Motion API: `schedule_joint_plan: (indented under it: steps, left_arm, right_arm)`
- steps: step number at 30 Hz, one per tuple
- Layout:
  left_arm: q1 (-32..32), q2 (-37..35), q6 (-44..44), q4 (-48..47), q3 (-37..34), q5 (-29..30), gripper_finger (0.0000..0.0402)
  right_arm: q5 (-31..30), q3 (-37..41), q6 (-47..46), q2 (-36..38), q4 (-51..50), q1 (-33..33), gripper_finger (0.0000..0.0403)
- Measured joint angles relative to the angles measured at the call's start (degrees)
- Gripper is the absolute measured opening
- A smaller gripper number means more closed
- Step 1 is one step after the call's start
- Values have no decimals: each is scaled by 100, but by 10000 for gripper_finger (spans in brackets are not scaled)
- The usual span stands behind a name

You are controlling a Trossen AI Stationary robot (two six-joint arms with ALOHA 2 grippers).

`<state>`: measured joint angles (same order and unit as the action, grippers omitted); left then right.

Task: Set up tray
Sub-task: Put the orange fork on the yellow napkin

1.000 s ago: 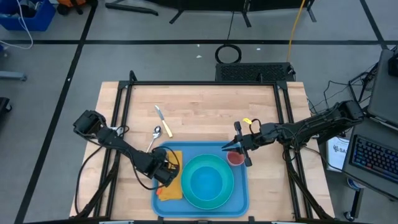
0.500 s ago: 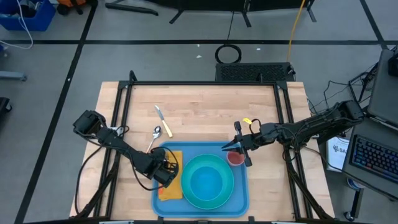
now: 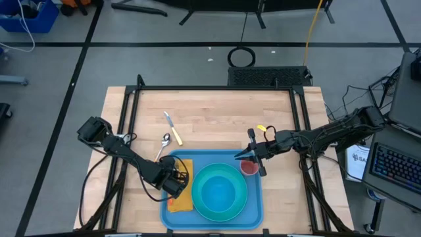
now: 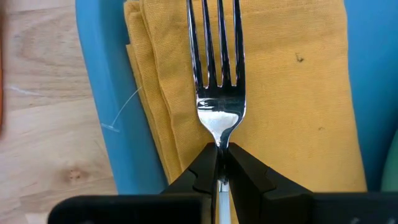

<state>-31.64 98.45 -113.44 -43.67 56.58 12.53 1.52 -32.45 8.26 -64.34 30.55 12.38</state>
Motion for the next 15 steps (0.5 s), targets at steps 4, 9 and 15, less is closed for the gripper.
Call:
schedule_joint_plan:
  steps: [4,9,15]
  left_arm:
    - [-2,0,-82,1,0,60,31]
    - [-84,0,-224,-5,0,122,31]
    - [-151,0,-331,-92,0,120,50]
  right_arm:
    - [0,0,-1,0,0,0,29]
    - [1,0,-1,0,0,-2,29]
    - [0,0,-3,0,0,0,29]
